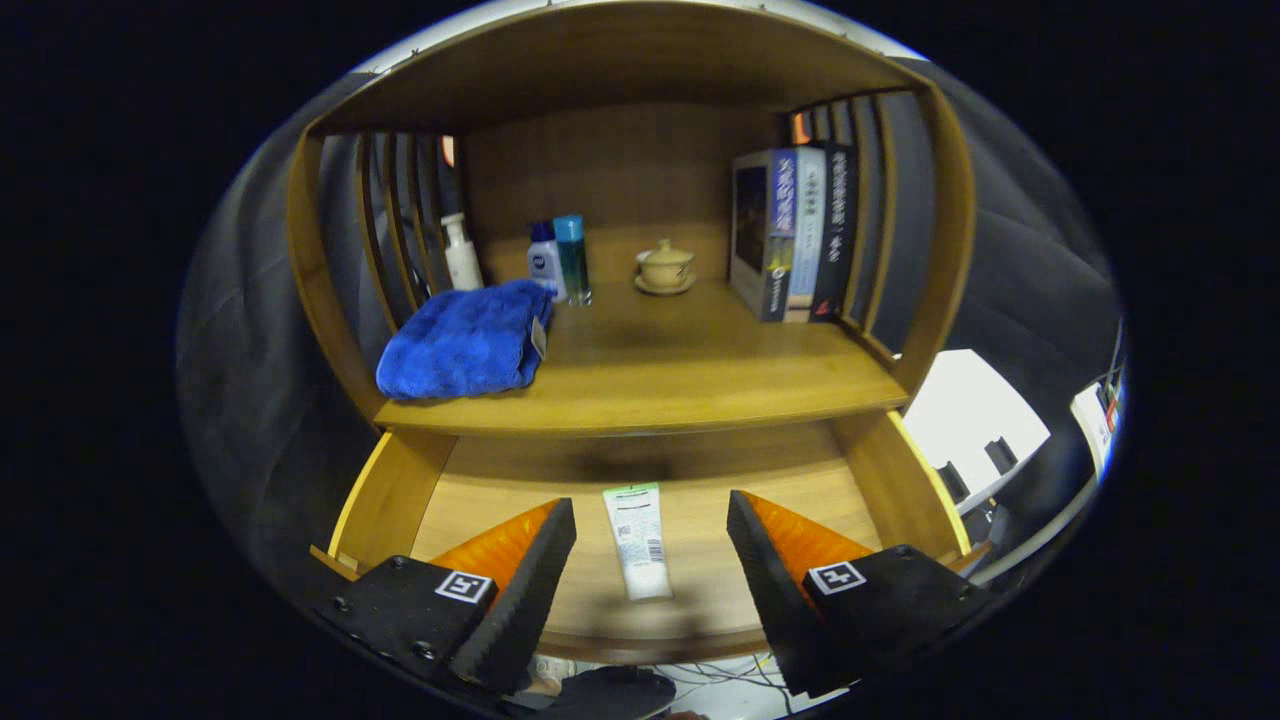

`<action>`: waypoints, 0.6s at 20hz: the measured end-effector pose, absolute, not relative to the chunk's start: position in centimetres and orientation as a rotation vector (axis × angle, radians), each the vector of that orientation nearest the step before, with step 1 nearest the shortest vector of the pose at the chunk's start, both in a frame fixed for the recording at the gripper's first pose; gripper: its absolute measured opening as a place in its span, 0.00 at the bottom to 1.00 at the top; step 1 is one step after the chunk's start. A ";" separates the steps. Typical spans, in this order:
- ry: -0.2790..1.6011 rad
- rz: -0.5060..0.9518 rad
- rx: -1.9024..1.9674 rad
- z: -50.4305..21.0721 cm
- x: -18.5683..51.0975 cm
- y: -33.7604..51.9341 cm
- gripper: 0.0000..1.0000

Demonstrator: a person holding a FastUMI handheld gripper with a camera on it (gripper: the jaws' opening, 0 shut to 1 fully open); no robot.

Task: Pull open the drawer, take out the items inside it, and place them on the countertop above the cabinet.

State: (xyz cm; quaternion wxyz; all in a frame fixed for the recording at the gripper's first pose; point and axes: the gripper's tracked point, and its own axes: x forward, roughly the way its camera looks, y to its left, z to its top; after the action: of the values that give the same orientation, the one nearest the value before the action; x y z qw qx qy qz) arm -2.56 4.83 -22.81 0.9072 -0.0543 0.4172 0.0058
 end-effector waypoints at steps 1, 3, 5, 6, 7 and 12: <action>0.915 0.013 -0.109 -23.9 -2.0 5.0 0.99; 1.023 0.010 -0.154 -26.1 -1.3 4.8 0.99; 1.108 0.007 -0.203 -28.0 -0.6 4.6 0.99; 1.148 0.001 -0.206 -29.2 -0.5 4.7 1.00; 1.189 -0.004 -0.207 -30.0 -0.5 4.7 1.00; 1.348 -0.002 -0.284 -34.2 -0.6 3.9 0.99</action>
State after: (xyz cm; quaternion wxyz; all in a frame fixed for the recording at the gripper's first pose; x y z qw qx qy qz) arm -0.60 3.86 -34.23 0.7721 -0.1308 0.6219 -0.0009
